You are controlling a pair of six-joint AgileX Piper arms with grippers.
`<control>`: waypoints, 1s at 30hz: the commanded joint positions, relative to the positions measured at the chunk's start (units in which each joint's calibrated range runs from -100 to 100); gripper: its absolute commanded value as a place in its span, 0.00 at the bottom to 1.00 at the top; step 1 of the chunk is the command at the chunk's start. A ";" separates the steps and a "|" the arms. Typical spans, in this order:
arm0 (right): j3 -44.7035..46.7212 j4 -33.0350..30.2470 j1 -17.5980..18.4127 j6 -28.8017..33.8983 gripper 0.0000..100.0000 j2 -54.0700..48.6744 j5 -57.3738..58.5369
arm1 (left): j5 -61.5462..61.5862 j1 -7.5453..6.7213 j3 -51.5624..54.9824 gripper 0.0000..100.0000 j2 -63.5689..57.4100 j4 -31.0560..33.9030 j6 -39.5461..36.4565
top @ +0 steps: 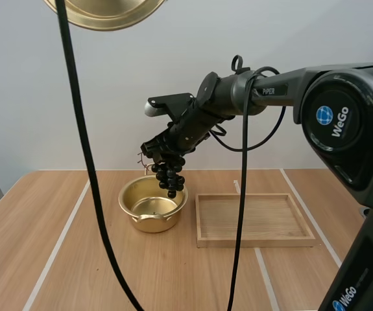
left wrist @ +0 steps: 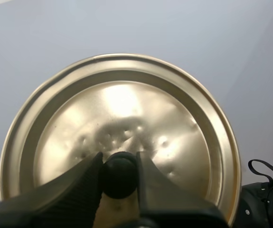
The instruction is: Open the pot, put the grape inside, and close it
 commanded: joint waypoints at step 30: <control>-1.24 0.67 2.63 -2.56 0.00 14.99 0.18 | -0.67 1.32 -0.32 0.00 1.76 -0.36 -0.17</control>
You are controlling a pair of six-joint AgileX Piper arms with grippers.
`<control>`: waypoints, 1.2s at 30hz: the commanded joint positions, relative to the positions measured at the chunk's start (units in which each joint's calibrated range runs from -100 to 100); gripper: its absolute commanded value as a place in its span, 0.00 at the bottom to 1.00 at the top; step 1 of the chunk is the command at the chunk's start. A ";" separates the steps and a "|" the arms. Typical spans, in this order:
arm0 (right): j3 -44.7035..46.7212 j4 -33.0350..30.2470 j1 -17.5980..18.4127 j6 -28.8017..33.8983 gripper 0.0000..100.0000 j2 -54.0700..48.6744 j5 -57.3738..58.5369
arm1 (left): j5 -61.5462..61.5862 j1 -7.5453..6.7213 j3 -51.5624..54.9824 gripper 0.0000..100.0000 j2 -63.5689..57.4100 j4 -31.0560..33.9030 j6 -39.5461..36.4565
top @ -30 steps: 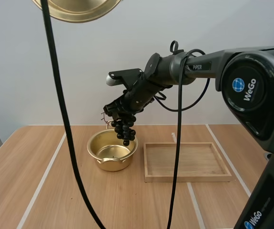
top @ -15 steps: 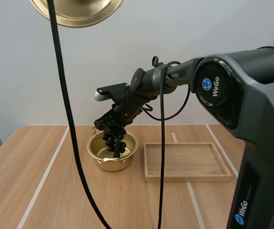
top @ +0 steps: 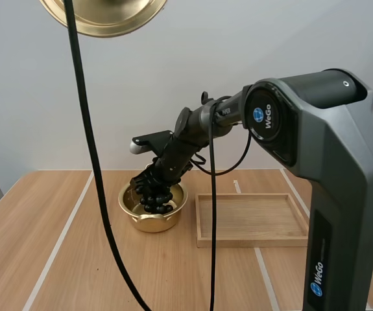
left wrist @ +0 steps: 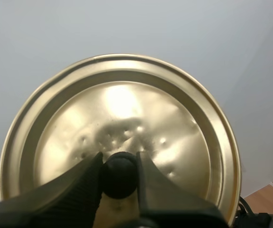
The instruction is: Open the pot, put the grape inside, and close it
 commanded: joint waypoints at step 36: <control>-0.36 -2.15 0.07 -0.96 0.00 8.83 -12.38 | 2.29 0.17 -0.32 0.00 0.06 0.74 -0.09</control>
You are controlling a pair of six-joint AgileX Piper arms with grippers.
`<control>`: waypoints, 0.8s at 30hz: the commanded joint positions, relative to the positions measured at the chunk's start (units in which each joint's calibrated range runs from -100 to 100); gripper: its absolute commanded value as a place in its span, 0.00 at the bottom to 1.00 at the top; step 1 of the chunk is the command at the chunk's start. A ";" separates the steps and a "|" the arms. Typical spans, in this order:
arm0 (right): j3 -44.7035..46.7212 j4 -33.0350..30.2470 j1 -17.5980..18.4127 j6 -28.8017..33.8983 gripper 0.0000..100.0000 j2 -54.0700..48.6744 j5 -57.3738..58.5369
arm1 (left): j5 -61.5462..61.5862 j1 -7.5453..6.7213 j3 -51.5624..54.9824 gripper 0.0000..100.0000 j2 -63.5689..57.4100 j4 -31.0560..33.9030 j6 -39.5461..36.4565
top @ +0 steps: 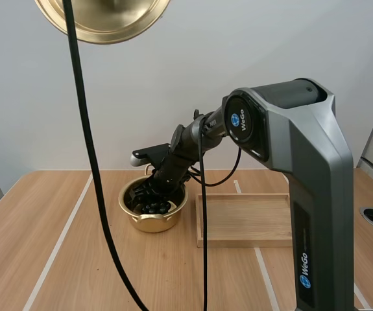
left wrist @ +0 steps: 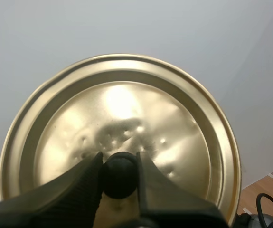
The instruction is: Open the pot, put the grape inside, and close it
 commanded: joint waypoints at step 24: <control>-3.79 -4.19 -0.09 -0.96 1.00 -2.95 3.75 | 0.10 0.21 -0.32 0.00 0.06 -0.09 -0.09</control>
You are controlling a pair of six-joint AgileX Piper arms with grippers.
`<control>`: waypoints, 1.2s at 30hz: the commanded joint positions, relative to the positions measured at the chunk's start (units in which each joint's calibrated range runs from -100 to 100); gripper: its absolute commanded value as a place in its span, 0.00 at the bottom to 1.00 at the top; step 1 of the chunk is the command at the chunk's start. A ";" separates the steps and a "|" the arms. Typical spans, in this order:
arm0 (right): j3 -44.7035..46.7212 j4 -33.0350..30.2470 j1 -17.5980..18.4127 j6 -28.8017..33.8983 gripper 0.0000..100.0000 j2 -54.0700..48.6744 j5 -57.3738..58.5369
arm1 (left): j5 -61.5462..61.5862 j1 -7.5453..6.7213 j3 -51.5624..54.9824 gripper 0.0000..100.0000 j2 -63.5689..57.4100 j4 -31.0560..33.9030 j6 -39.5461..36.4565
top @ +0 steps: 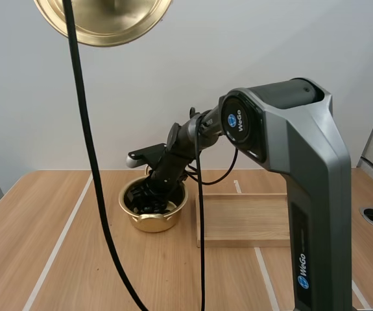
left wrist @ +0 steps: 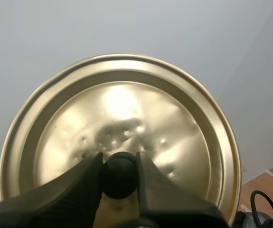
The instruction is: Open the pot, put the grape inside, and close it
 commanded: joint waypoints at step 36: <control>-6.59 -6.48 -1.74 1.89 1.00 -17.38 10.58 | -1.56 0.21 -0.32 0.00 0.06 0.83 -0.09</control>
